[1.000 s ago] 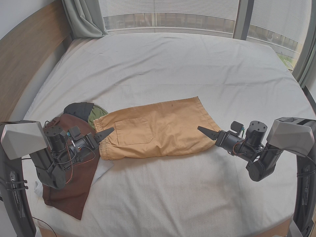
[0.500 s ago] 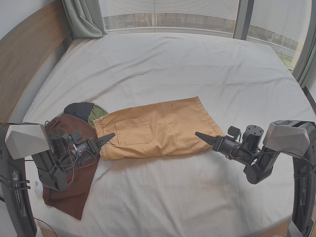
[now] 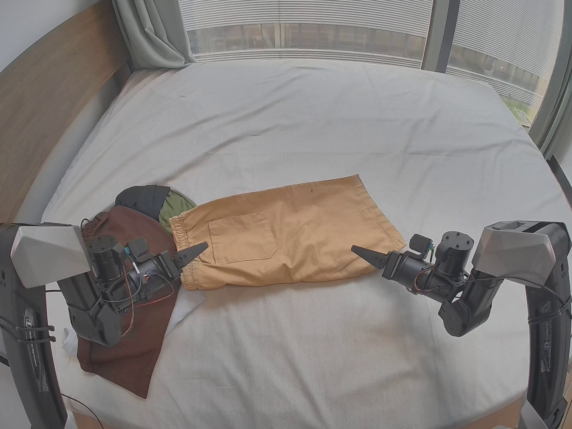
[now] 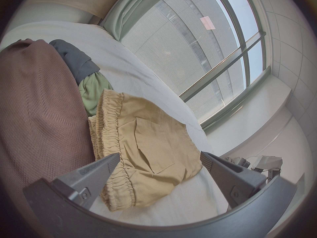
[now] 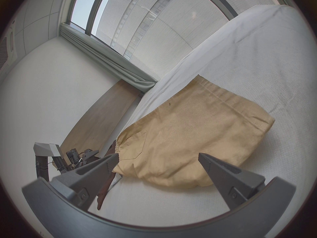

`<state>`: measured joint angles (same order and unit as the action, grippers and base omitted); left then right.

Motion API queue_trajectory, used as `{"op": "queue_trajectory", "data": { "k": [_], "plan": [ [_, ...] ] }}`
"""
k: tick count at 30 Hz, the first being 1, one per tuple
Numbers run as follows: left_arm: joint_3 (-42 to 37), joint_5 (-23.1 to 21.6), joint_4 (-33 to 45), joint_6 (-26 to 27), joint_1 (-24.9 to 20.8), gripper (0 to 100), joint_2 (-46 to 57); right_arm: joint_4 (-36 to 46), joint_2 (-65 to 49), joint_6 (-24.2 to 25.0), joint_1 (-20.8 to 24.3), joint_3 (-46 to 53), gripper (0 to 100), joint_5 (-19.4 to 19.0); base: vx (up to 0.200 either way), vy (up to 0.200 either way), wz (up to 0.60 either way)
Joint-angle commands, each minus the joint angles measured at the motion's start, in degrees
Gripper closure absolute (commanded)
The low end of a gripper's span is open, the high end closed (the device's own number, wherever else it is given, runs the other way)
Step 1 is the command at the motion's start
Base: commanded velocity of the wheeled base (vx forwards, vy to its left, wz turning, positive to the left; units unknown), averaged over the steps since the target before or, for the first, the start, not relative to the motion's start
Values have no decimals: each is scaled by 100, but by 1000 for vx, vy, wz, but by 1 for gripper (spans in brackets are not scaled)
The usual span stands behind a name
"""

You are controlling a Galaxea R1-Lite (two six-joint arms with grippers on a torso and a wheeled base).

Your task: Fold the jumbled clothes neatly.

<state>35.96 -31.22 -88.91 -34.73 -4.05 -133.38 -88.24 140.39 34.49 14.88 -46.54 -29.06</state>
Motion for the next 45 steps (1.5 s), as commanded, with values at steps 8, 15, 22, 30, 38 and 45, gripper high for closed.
{"op": "queue_trajectory", "data": {
  "k": [8, 15, 22, 30, 38, 45],
  "plan": [
    [-19, 2, -4, 10, -8, 0, 330, 8, 226, -39, 23, 102, 0, -3, 0, 0, 0],
    [-1, 2, -4, 19, 9, 0, 312, 43, 226, -74, 102, 357, 0, -3, 0, 0, 0],
    [-1, 2, -4, 10, 18, 0, 295, 70, 349, -206, 129, 436, 0, -3, 0, 0, 0],
    [7, 2, -4, 1, 18, 0, 295, 8, 674, -188, 269, 93, 0, 6, 0, 0, 0],
    [16, -7, 5, -16, 9, 0, 304, 8, 1140, -65, 489, -637, 0, 533, 0, 0, 0],
    [25, -7, 5, -25, 9, 0, 304, -1, 1281, 410, 603, -1085, 0, 762, 0, 0, 0]
  ]
}}
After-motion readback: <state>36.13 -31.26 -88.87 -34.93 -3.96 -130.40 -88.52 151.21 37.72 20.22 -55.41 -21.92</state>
